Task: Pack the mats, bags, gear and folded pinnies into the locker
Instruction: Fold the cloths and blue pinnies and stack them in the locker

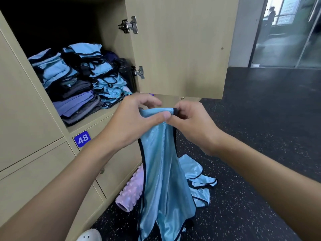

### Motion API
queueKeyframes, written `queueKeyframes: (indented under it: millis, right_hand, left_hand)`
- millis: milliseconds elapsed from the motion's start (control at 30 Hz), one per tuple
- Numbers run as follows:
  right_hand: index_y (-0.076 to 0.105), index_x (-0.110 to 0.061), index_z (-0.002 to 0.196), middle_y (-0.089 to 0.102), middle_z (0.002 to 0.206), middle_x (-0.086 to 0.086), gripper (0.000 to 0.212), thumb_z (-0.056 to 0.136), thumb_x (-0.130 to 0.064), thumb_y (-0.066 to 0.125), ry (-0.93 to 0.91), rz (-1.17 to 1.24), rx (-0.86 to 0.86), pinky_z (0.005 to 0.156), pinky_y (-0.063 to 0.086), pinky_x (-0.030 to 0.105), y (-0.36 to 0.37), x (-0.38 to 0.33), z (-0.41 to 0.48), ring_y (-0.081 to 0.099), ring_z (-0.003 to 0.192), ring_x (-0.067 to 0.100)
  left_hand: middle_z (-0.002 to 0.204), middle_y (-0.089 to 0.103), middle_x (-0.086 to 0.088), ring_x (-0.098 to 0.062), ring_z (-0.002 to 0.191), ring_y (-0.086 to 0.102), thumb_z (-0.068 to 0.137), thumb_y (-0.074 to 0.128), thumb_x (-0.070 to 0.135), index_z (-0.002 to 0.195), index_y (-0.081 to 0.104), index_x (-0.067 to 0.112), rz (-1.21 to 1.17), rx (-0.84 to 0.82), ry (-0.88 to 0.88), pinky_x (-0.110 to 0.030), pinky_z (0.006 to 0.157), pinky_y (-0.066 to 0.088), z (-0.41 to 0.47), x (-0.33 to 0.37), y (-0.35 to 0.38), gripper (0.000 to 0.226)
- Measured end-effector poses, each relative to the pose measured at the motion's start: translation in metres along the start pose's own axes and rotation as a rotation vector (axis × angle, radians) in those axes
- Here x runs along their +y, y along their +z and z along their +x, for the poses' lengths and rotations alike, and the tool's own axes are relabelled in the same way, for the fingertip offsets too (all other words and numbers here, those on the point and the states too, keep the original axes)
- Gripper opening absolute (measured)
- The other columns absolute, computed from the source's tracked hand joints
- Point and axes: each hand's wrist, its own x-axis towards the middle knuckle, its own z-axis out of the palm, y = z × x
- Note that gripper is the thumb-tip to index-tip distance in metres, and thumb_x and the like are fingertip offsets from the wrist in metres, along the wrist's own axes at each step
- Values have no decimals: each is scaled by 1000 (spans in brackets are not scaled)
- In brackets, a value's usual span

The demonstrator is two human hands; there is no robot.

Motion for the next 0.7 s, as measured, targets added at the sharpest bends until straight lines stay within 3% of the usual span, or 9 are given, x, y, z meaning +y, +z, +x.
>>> queueKeyframes:
  millis: [67, 133, 233, 267, 400, 467, 533, 633, 700]
  right_hand:
    - [52, -10, 73, 42, 61, -1, 24, 92, -14, 67, -18, 0, -23, 45, 26, 14, 3, -1, -2, 30, 47, 1]
    - [52, -14, 72, 49, 64, 0, 25, 92, -12, 67, -15, 19, -52, 50, 33, 14, 5, -2, -2, 39, 52, 3]
    - [63, -6, 92, 69, 89, 11, 2, 92, -5, 65, 14, 95, -185, 72, 55, 28, 6, -3, -5, 60, 76, 10]
    - [63, -2, 98, 71, 96, 16, 7, 92, -5, 64, 26, 85, -218, 77, 56, 34, 6, -1, -6, 62, 80, 13]
    - [59, 5, 96, 64, 88, 19, 20, 92, -13, 67, 59, 2, -290, 70, 47, 36, 8, 3, -6, 56, 76, 18]
    - [56, 4, 93, 65, 96, 31, 26, 90, -18, 69, 64, 10, -328, 74, 45, 39, 9, 4, -5, 55, 79, 20]
    - [54, 1, 89, 66, 101, 32, 23, 89, -17, 70, 65, 25, -370, 76, 47, 39, 8, 5, -6, 58, 81, 21]
    - [55, -1, 89, 70, 96, 23, 17, 92, -12, 67, 53, 2, -398, 70, 53, 38, 6, 6, -7, 61, 79, 18]
    - [55, 8, 93, 67, 91, 21, 27, 92, -15, 68, 45, -5, -401, 72, 49, 43, 6, 7, -7, 57, 79, 19]
  left_hand:
    - [74, 69, -3, -7, 63, 56, 86, 77, 25, 81, 74, 16, -67, -6, 2, -21, 58, 44, -1, 2, 0, 10]
    - [69, 67, -4, -3, 59, 52, 90, 71, 16, 79, 73, 11, -104, 12, 7, -17, 54, 40, -2, 3, -1, 13]
    - [74, 64, 3, 0, 64, 52, 95, 65, 14, 85, 69, 8, -107, 62, 15, -14, 59, 42, 0, 2, -6, 13]
    - [76, 62, 4, -1, 67, 52, 97, 63, 15, 86, 66, 8, -95, 84, 18, -15, 62, 42, 1, 0, -8, 13]
    - [78, 52, 10, 1, 70, 46, 101, 54, 13, 86, 56, 18, -83, 194, 17, -18, 68, 37, 5, -6, -16, 17]
    - [81, 50, 1, -10, 71, 44, 102, 52, 14, 83, 53, 25, -132, 249, -34, -30, 67, 38, 5, -7, -17, 22]
    - [78, 47, -5, -20, 64, 36, 104, 48, 18, 85, 54, 27, -202, 256, -104, -33, 58, 33, 6, -4, -17, 22]
    - [60, 51, 14, -10, 48, 36, 102, 52, 29, 93, 65, 22, -253, 181, -206, -23, 46, 31, 5, 6, -17, 17]
    - [64, 60, 12, -7, 54, 50, 93, 67, 36, 89, 71, 18, -247, 37, -193, -21, 51, 42, 0, 13, -18, 19]
